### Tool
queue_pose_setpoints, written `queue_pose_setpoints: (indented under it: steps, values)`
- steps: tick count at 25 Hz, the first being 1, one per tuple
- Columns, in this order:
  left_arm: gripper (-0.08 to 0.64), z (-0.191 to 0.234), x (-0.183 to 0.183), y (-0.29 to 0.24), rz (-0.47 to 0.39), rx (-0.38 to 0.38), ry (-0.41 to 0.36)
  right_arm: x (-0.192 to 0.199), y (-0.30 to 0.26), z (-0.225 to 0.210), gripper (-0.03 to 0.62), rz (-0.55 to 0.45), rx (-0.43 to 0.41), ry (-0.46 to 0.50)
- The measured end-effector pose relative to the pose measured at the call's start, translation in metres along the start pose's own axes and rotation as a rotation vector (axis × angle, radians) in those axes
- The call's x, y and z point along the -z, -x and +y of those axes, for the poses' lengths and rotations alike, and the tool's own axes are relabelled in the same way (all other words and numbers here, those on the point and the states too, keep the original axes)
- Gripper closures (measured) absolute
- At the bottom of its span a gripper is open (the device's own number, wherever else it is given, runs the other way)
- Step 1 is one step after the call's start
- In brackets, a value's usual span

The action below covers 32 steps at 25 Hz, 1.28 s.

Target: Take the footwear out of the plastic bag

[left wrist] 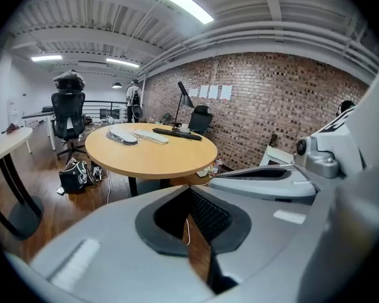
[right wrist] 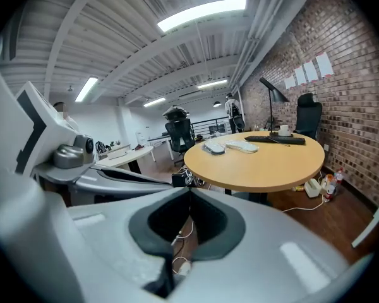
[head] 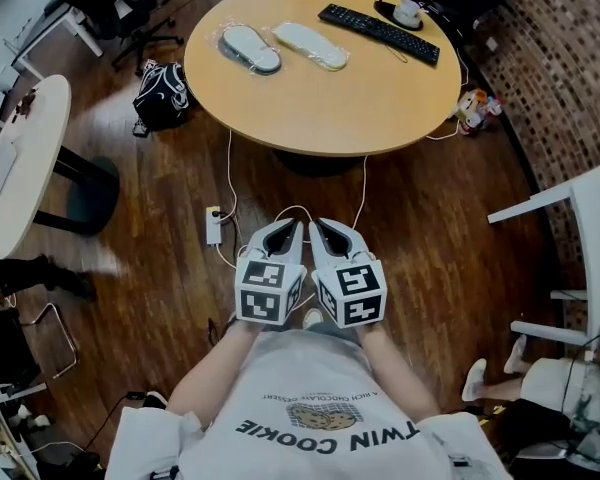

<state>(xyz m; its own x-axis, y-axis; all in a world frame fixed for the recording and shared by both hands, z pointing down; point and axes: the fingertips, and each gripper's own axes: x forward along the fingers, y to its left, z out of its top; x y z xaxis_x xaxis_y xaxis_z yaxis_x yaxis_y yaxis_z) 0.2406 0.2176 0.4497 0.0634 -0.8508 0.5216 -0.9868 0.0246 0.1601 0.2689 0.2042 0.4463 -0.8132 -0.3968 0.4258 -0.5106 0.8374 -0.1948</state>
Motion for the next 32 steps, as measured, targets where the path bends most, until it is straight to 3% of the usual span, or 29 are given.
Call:
queue_pose_setpoints:
  steps: [8, 17, 26, 32]
  values:
    - [0.558, 0.077, -0.038, -0.062, 0.006, 0.048, 0.017, -0.033, -0.096, -0.02, 0.589, 0.035, 0.039, -0.002]
    - [0.558, 0.189, -0.102, -0.105, 0.01, 0.099, 0.037, -0.101, -0.212, -0.011, 0.589, 0.057, 0.051, -0.032]
    - [0.558, 0.238, -0.126, -0.149, 0.038, 0.13, 0.04, -0.13, -0.276, -0.028, 0.589, 0.051, 0.062, -0.075]
    - [0.558, 0.273, -0.15, -0.191, 0.051, 0.083, 0.041, -0.144, -0.323, -0.055, 0.586, 0.068, 0.006, -0.104]
